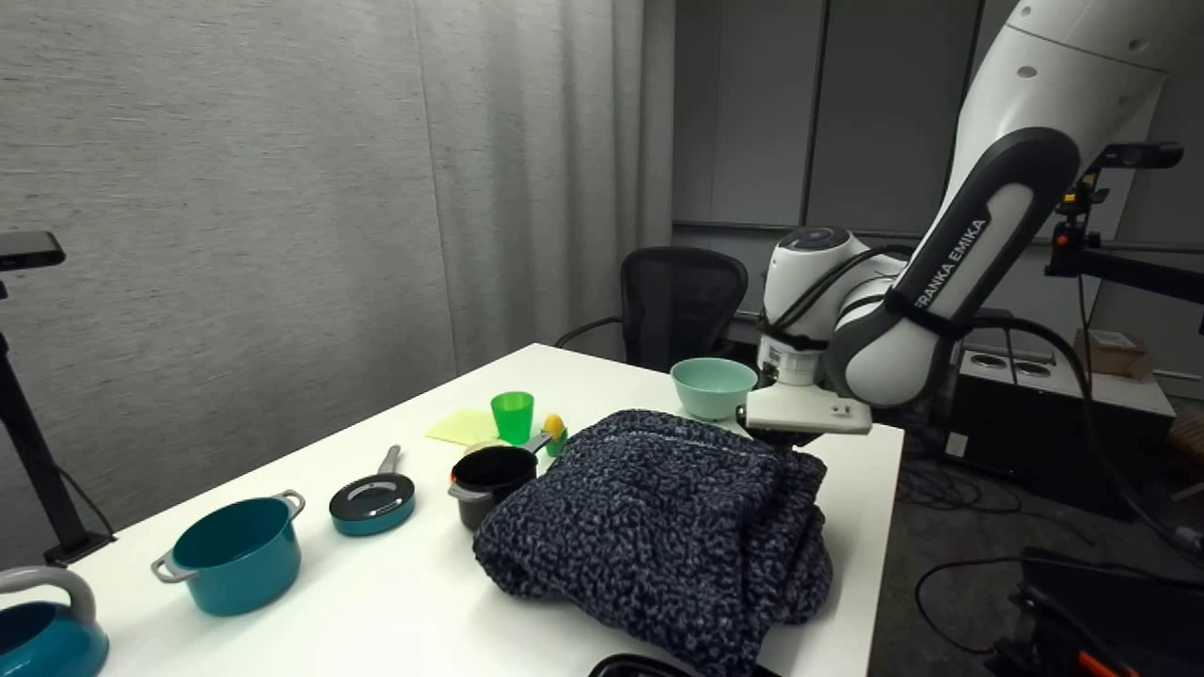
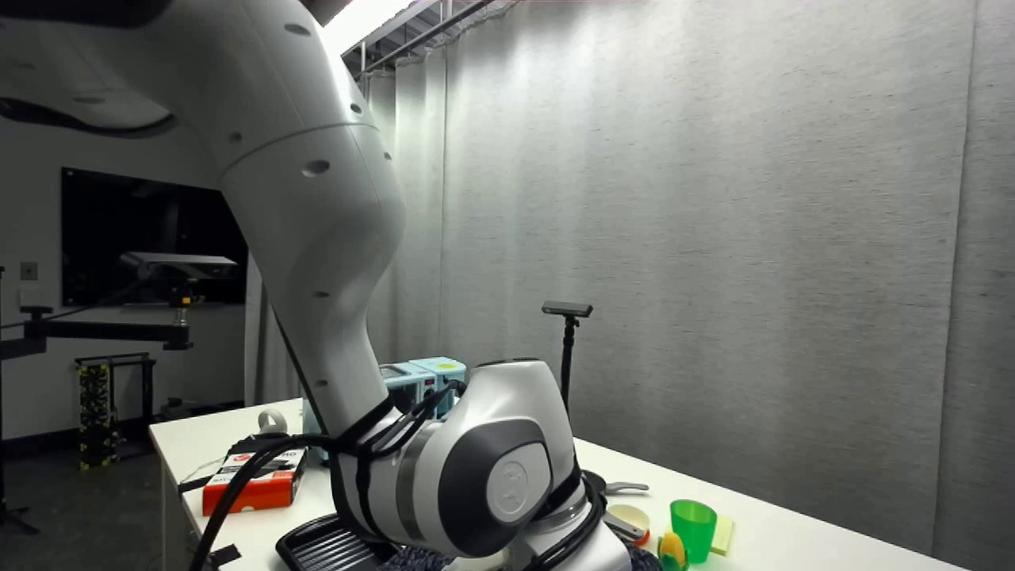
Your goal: Slide the blanket to the left
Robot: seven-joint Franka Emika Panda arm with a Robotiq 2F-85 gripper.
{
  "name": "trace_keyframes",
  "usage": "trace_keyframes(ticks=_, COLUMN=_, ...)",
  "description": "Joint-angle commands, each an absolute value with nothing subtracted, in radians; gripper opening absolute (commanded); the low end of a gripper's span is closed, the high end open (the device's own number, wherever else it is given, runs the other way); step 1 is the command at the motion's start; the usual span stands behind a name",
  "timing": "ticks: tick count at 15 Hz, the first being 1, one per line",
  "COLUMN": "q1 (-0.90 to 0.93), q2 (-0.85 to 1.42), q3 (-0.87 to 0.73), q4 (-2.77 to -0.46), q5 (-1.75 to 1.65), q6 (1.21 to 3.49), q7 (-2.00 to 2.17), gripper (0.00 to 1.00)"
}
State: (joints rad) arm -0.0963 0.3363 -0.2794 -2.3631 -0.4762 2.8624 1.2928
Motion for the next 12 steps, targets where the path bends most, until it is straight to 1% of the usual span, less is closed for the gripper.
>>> trace_keyframes(ticks=1, q1=0.009, q2=0.417, q3=-0.299, q4=-2.342, q5=-0.385, q6=2.925, q7=1.304, gripper=0.00)
trace_keyframes(ticks=5, q1=0.121, q2=0.468, q3=-0.261, q4=-2.311, q5=-0.271, q6=2.956, q7=1.274, gripper=0.00)
trace_keyframes(ticks=12, q1=0.239, q2=0.487, q3=-0.118, q4=-2.199, q5=-0.134, q6=2.956, q7=1.209, gripper=0.00)
